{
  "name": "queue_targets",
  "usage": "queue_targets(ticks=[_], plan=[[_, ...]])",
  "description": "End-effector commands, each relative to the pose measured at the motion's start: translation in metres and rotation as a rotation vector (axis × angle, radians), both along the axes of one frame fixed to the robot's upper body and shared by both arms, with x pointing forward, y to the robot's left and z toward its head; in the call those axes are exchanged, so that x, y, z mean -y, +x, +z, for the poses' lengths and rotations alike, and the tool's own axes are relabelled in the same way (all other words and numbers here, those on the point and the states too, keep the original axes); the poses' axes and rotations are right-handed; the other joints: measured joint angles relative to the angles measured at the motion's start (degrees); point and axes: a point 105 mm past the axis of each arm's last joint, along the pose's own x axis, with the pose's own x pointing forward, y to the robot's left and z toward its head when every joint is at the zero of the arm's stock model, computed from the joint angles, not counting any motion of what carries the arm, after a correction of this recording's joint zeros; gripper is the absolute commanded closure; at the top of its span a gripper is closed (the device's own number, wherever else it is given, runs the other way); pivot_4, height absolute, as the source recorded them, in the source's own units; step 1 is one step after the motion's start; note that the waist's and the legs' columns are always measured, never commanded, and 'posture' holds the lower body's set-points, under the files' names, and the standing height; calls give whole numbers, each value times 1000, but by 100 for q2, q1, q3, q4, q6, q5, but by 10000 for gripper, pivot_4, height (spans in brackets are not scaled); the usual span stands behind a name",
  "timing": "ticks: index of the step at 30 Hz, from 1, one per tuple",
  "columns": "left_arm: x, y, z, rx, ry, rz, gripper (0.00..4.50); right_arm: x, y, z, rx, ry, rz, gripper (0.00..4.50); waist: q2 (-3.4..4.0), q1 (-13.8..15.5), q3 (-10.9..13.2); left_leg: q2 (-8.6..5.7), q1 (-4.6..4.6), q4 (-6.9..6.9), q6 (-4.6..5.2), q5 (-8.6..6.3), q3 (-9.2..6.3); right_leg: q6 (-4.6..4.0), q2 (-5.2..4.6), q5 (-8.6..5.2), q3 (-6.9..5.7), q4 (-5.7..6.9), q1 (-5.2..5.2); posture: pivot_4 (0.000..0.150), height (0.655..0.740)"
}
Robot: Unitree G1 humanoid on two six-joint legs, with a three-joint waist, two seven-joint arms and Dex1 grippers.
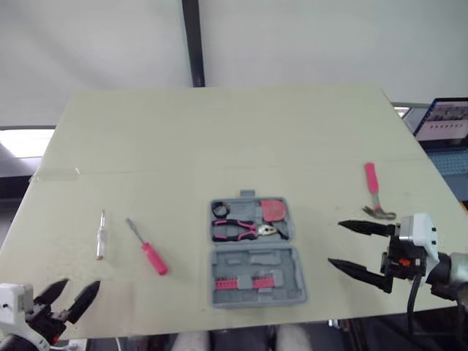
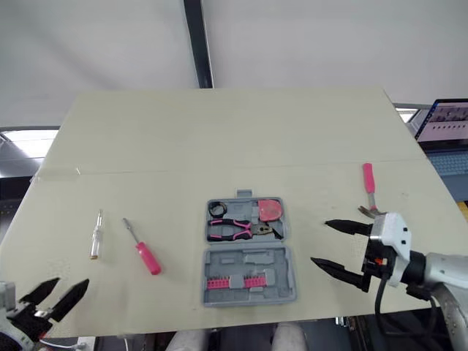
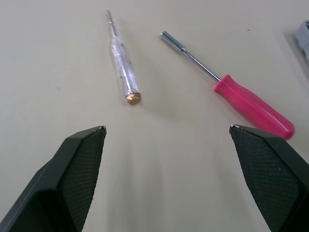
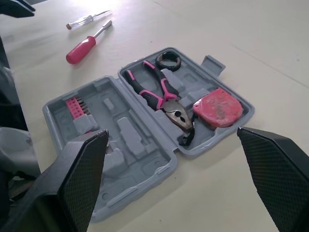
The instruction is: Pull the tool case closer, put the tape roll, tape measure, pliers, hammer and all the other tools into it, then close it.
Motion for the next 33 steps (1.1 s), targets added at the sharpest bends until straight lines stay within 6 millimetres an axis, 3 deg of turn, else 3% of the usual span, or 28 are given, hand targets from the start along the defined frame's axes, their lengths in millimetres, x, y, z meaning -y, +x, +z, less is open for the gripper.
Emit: queue_targets(ticks=[1,10,16,23,33], plan=[[-8,20,10,14,20,62,1059,-6,5,6,46,17,6,0,0,6,0,0,2,2,-1,0,0,0,0,0,0,3,0,1500,7400],[-20,83,-5,-58,51,130,1059,-10,12,8,69,15,-14,0,-1,-7,-3,-1,11,4,-9,5,1,0,2,0,2,22,-2,1500,7400],[-7,109,-12,-112,92,96,1059,-10,14,11,79,9,-37,0,-3,-7,-3,-1,12,1,-10,6,8,1,2,0,2,24,-9,1500,7400],[19,117,-16,-152,78,64,1059,-9,13,13,77,5,-60,0,-3,-2,-3,-1,12,2,-11,6,8,1,1,0,4,26,-8,1500,7400],[39,109,0,-144,73,103,1059,-8,16,14,70,5,-70,0,-4,1,-2,0,13,3,-12,6,8,1,1,1,6,25,-7,1500,7400]])
